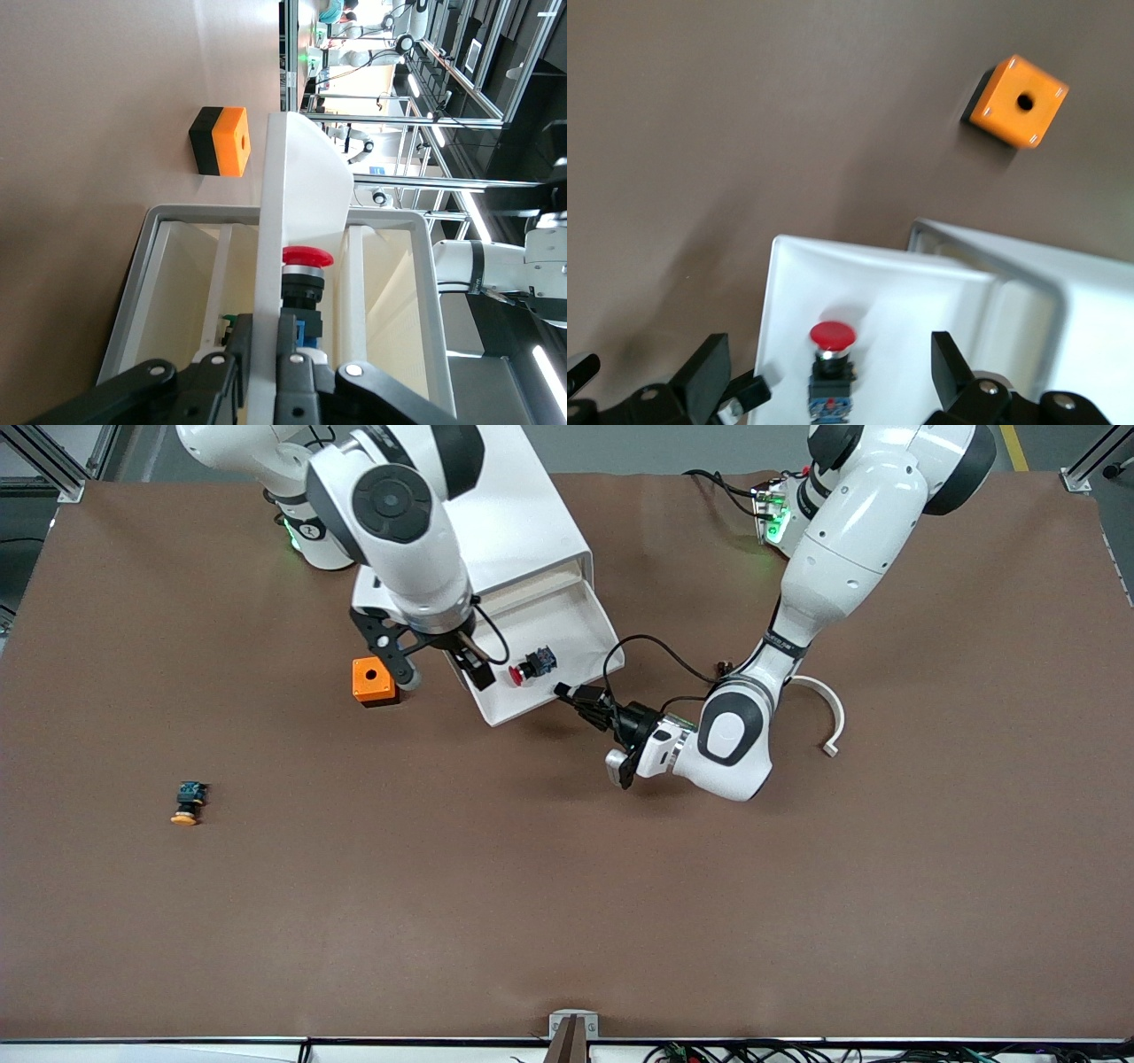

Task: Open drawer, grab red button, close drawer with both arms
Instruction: 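Close the right gripper on the red push button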

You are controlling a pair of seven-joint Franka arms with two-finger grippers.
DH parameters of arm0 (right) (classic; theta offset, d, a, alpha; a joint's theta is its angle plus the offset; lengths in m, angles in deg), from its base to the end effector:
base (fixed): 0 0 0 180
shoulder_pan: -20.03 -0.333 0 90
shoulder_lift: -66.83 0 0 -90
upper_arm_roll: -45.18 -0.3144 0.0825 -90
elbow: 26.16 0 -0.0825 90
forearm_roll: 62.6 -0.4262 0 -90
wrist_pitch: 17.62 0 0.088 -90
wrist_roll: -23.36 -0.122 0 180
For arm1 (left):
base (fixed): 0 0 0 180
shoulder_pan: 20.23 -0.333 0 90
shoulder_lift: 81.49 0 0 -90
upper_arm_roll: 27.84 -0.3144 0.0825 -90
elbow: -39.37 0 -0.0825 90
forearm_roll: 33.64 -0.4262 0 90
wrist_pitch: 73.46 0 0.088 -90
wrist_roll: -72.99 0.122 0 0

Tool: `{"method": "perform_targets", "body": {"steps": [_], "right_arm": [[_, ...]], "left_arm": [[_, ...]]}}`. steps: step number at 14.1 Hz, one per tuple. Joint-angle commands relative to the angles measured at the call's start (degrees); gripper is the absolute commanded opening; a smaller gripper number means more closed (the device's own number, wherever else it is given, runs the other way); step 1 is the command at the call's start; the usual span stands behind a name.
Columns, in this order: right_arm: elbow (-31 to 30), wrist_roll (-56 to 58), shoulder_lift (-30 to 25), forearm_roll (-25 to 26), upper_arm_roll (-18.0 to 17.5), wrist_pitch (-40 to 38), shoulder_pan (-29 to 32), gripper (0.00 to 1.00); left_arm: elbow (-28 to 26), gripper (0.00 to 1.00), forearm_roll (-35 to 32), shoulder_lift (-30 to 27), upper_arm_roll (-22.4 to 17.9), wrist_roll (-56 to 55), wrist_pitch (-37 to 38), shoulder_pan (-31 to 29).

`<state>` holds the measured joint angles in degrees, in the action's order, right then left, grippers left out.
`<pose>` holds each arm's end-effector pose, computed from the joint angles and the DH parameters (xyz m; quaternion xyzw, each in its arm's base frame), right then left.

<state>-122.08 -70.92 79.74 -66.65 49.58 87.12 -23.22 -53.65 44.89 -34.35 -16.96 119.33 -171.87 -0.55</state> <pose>0.5077 0.4214 0.4341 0.8800 -0.4731 -0.0372 0.0223 0.5404 -0.4270 0.1404 0.7205 -0.1791 -0.1886 0.6428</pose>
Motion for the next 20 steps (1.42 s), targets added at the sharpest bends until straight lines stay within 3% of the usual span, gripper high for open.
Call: {"method": "perform_targets", "body": {"steps": [1,2,3,4,8,16,20], "right_arm": [[-0.1,-4.7,1.8,-2.7,0.7,4.4,-1.4,1.00],[-0.1,-5.6,2.6,-3.8,0.7,6.3,-1.8,1.00],[-0.1,-7.0,3.6,-3.9,0.7,7.8,-2.4,1.00],[-0.1,-8.0,4.2,-3.9,0.7,9.0,-2.9,1.00],[-0.1,-9.2,6.0,-3.9,0.7,10.0,-4.1,1.00],[-4.3,-9.3,6.4,-3.9,0.7,9.7,-6.7,1.00],[-4.2,-9.2,7.9,-3.9,0.7,10.2,-7.9,1.00]], "left_arm": [[2.2,0.15,-0.8,0.7,0.3,-1.3,0.1,-1.2],[2.1,0.17,-0.8,0.5,0.3,-1.7,0.1,-1.1],[2.2,0.46,-0.8,0.3,0.3,-3.2,0.1,-1.0],[2.3,0.99,-0.9,0.0,0.2,-6.7,0.2,-0.9],[5.3,1.00,-5.9,-0.6,0.5,-16.4,0.4,-1.6],[7.1,1.00,-14.5,-3.7,0.3,-23.0,0.3,-2.5],[11.4,1.00,-25.2,-4.2,0.2,-30.9,0.4,-4.3]]}}
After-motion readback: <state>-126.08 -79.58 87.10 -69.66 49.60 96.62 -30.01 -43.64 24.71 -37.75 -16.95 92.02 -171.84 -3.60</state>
